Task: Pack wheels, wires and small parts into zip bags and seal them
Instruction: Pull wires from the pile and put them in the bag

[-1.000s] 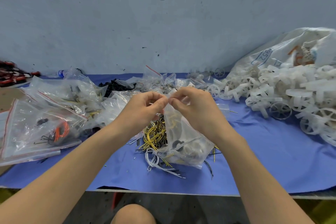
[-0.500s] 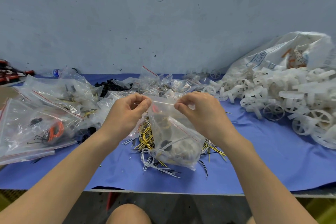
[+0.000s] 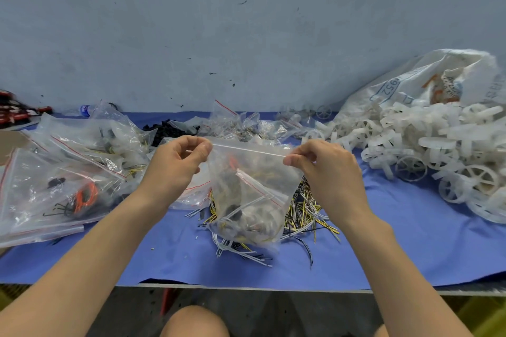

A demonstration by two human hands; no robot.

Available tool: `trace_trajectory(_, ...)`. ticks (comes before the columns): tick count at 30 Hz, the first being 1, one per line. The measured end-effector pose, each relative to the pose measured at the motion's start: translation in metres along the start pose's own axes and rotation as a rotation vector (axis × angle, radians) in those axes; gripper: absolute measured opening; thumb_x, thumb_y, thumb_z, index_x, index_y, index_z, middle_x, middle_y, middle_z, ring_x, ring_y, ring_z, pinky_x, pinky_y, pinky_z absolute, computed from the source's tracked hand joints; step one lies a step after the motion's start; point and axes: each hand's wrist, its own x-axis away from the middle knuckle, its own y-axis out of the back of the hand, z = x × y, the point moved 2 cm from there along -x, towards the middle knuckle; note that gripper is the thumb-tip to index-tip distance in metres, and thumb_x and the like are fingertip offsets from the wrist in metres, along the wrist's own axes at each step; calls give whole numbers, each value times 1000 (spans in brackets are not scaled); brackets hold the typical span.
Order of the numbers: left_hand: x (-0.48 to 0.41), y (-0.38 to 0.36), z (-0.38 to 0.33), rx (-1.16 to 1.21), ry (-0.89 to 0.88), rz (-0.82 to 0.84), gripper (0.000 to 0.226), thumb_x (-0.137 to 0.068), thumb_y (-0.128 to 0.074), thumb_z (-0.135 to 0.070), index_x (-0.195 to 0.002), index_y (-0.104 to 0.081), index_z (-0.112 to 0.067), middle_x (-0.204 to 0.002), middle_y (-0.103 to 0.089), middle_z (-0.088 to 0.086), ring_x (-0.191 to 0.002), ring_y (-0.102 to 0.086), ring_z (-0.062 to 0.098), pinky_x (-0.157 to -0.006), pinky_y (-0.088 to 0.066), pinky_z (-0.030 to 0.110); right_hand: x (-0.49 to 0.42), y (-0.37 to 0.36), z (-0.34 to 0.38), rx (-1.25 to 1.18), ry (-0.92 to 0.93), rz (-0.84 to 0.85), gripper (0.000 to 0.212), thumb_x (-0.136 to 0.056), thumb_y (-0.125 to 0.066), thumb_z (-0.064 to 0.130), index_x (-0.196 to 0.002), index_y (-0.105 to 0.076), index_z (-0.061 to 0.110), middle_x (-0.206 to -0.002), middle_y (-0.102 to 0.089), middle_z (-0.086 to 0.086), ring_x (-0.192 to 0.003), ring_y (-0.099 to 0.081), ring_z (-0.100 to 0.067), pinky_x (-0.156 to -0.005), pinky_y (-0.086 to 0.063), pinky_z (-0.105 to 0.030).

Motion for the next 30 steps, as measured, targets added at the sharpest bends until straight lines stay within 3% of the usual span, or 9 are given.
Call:
trace_trajectory(3,-2,3,3,10,23,14,9,-93,-65,-29,-92,-69,-21,-71,-68,-14,-71,-64,-3,-62,-55,16,2,-2,-5,-4,-24,11,15,-86,-70,45,-81,-69,31,-82,-63,17,-88,-58,-17,-82,-45,-42)
trace_trajectory(8,-14,6,2,39,47,209,11,-93,-64,-31,-91,-69,-21,-75,-71,-5,-73,-67,6,-63,-56,22,-5,-9,-8,-60,-114,-50,22,-81,-71,50,-78,-69,29,-78,-66,14,-82,-61,-17,-75,-50,-44)
trace_trajectory(12,-22,2,-1,-196,13,474,14,-91,-65,-35,-80,-74,-37,-65,-66,-9,-61,-60,1,-60,-52,18,-17,-24,-4,-40,-112,-70,26,-80,-73,54,-72,-64,30,-74,-64,14,-79,-59,-16,-69,-46,-39)
trace_trajectory(15,-36,0,-8,-355,-16,528,18,-95,-61,-33,-80,-70,-30,-62,-63,-7,-55,-57,1,-57,-51,24,-29,-34,-6,9,-136,-99,35,-77,-70,62,-71,-62,29,-71,-60,14,-74,-55,-17,-61,-36,-34)
trace_trajectory(19,-90,13,-32,-421,-54,339,19,-99,-57,-30,-88,-66,-18,-65,-62,-4,-50,-58,2,-45,-48,21,-83,-55,16,-33,-131,-145,36,-83,-67,60,-80,-64,25,-77,-63,9,-77,-57,-22,-62,-32,-33)
trace_trajectory(22,-146,50,-49,-198,44,34,24,-100,-55,-27,-86,-60,-8,-74,-61,8,-52,-62,11,-48,-53,22,-138,-71,49,-183,-113,-135,30,-93,-62,48,-109,-66,22,-98,-69,8,-92,-61,-18,-73,-38,-33)
trace_trajectory(24,-174,93,-42,-43,149,-219,17,-101,-54,-22,-92,-58,-7,-75,-64,10,-47,-64,11,-45,-52,20,-147,-82,63,-279,-97,-93,33,-97,-58,42,-123,-59,21,-101,-64,13,-92,-59,-12,-77,-40,-32)
trace_trajectory(27,-183,155,-2,142,294,-483,10,-100,-50,-8,-92,-55,-9,-80,-62,9,-38,-60,6,-40,-50,18,-118,-97,53,-394,-97,-19,26,-100,-54,34,-124,-56,26,-98,-63,17,-81,-62,2,-70,-47,-24)
trace_trajectory(30,-164,190,53,172,484,-529,24,-101,-40,-1,-80,-45,-12,-76,-55,10,-33,-57,5,-38,-50,18,-82,-100,18,-530,-181,8,19,-100,-53,29,-118,-57,33,-98,-63,18,-83,-65,0,-63,-45,-17)
